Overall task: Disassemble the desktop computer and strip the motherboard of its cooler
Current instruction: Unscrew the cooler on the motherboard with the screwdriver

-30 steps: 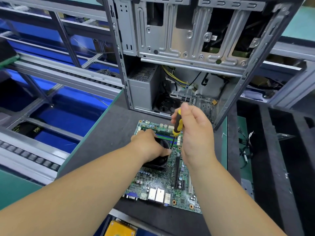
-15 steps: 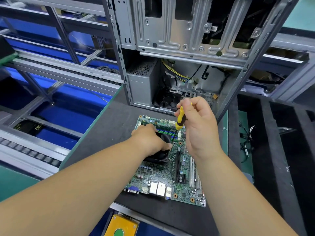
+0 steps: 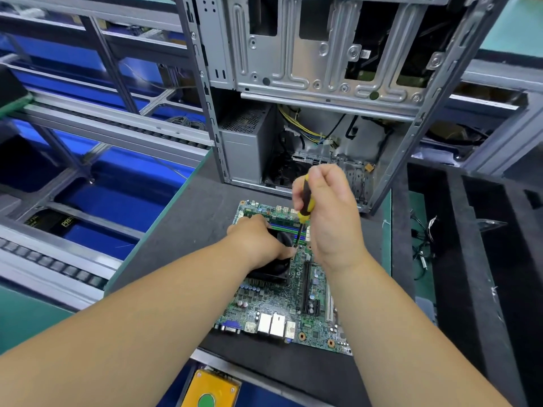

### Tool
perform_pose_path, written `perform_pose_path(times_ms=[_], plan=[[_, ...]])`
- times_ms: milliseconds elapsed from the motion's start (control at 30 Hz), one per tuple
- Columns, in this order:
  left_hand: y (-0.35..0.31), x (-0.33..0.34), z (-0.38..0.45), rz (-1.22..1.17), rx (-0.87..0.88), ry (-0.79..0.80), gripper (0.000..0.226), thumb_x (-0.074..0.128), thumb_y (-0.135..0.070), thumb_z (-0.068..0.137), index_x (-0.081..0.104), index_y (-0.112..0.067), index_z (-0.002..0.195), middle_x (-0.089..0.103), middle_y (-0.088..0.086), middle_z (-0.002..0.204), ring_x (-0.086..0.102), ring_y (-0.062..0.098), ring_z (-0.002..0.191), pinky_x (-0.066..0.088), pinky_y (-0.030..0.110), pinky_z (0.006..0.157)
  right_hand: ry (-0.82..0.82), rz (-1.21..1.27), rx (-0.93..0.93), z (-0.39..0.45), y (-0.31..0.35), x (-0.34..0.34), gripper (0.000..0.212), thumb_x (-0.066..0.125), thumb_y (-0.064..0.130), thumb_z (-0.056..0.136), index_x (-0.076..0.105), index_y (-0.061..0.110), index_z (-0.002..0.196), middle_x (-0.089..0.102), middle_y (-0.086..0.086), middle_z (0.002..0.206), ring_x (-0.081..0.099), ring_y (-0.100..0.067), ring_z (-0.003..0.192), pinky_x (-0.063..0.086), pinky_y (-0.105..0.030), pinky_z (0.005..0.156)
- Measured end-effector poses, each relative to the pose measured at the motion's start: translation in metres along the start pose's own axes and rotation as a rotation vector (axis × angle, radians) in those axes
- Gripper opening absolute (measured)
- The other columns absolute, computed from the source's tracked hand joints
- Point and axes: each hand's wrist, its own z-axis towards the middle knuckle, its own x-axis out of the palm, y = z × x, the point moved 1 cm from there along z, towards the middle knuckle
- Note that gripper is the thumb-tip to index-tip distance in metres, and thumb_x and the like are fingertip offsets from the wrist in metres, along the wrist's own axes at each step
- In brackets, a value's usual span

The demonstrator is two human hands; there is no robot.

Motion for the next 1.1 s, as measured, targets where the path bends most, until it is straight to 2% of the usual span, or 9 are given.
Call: perform_pose_path(times_ms=[133, 233, 333, 467, 567, 700, 867, 1000, 1100], plan=[[0.0, -0.001, 0.001, 0.017, 0.001, 0.006, 0.082, 0.081, -0.053, 0.067, 0.047, -0.019, 0.134, 0.047, 0.005, 0.134, 0.047, 0.027, 0.123, 0.044, 0.04, 0.102, -0.156, -0.027, 0.051, -0.002, -0.003, -0.004, 0.024, 0.056, 0.04, 0.087, 0.058, 0.016, 0.086, 0.065, 0.006, 0.073, 0.061, -0.011, 0.068, 0.045, -0.025, 0.062], [0.001, 0.0, 0.003, 0.024, 0.007, -0.001, 0.077, 0.08, -0.052, 0.067, 0.051, -0.019, 0.131, 0.049, 0.006, 0.131, 0.049, 0.027, 0.12, 0.045, 0.04, 0.1, -0.191, -0.006, -0.06, -0.012, -0.011, 0.005, 0.021, 0.047, 0.031, 0.095, 0.053, 0.016, 0.081, 0.054, 0.002, 0.07, 0.047, -0.013, 0.065, 0.04, -0.02, 0.062], [0.001, 0.0, 0.003, 0.032, 0.013, -0.006, 0.076, 0.08, -0.053, 0.066, 0.052, -0.019, 0.128, 0.05, 0.005, 0.127, 0.05, 0.027, 0.117, 0.047, 0.04, 0.098, -0.167, 0.036, -0.083, -0.006, -0.009, 0.005, 0.027, 0.034, 0.012, 0.093, 0.045, 0.016, 0.069, 0.038, 0.001, 0.058, 0.03, -0.017, 0.055, 0.03, -0.025, 0.051], [0.001, 0.001, 0.002, 0.023, 0.021, -0.019, 0.075, 0.081, -0.052, 0.065, 0.052, -0.018, 0.126, 0.053, 0.005, 0.125, 0.053, 0.026, 0.115, 0.048, 0.039, 0.097, 0.198, 0.078, 0.084, 0.017, -0.001, 0.007, 0.032, 0.032, 0.008, 0.082, 0.044, 0.016, 0.053, 0.028, 0.005, 0.045, 0.019, -0.014, 0.042, 0.02, -0.019, 0.045], [0.002, 0.0, 0.0, 0.024, 0.027, -0.021, 0.073, 0.081, -0.053, 0.066, 0.053, -0.019, 0.124, 0.056, 0.004, 0.123, 0.054, 0.026, 0.114, 0.047, 0.038, 0.097, 0.369, 0.072, 0.117, 0.017, -0.001, 0.007, 0.028, 0.034, 0.017, 0.087, 0.045, 0.011, 0.062, 0.028, 0.004, 0.046, 0.019, -0.012, 0.043, 0.019, -0.02, 0.045], [0.0, -0.001, -0.002, 0.043, 0.023, -0.027, 0.076, 0.081, -0.054, 0.067, 0.051, -0.019, 0.128, 0.051, 0.003, 0.128, 0.052, 0.025, 0.118, 0.045, 0.037, 0.1, 0.229, 0.033, 0.089, 0.006, 0.0, -0.006, 0.018, 0.046, 0.024, 0.089, 0.042, 0.013, 0.075, 0.041, -0.002, 0.059, 0.034, -0.017, 0.054, 0.029, -0.027, 0.053], [-0.001, 0.0, -0.001, 0.065, 0.017, -0.032, 0.078, 0.08, -0.056, 0.066, 0.051, -0.021, 0.13, 0.049, 0.004, 0.13, 0.051, 0.026, 0.119, 0.044, 0.036, 0.101, -0.034, 0.041, 0.039, -0.008, -0.003, -0.013, 0.02, 0.055, 0.034, 0.089, 0.064, 0.017, 0.081, 0.059, -0.001, 0.075, 0.053, -0.014, 0.071, 0.043, -0.019, 0.062], [-0.001, 0.002, 0.0, 0.08, 0.017, -0.049, 0.075, 0.079, -0.057, 0.065, 0.054, -0.021, 0.125, 0.05, 0.003, 0.126, 0.051, 0.024, 0.117, 0.045, 0.035, 0.1, -0.229, 0.087, -0.075, -0.019, -0.012, -0.004, 0.033, 0.04, 0.037, 0.097, 0.061, 0.023, 0.076, 0.048, -0.001, 0.067, 0.042, -0.015, 0.065, 0.034, -0.023, 0.061], [-0.001, 0.002, 0.0, 0.083, 0.012, -0.043, 0.066, 0.079, -0.051, 0.065, 0.057, -0.02, 0.12, 0.053, 0.005, 0.122, 0.054, 0.025, 0.113, 0.047, 0.036, 0.098, -0.171, 0.06, -0.079, -0.015, -0.013, 0.003, 0.044, 0.031, 0.034, 0.098, 0.051, 0.016, 0.064, 0.04, -0.001, 0.057, 0.034, -0.017, 0.054, 0.03, -0.025, 0.052]])
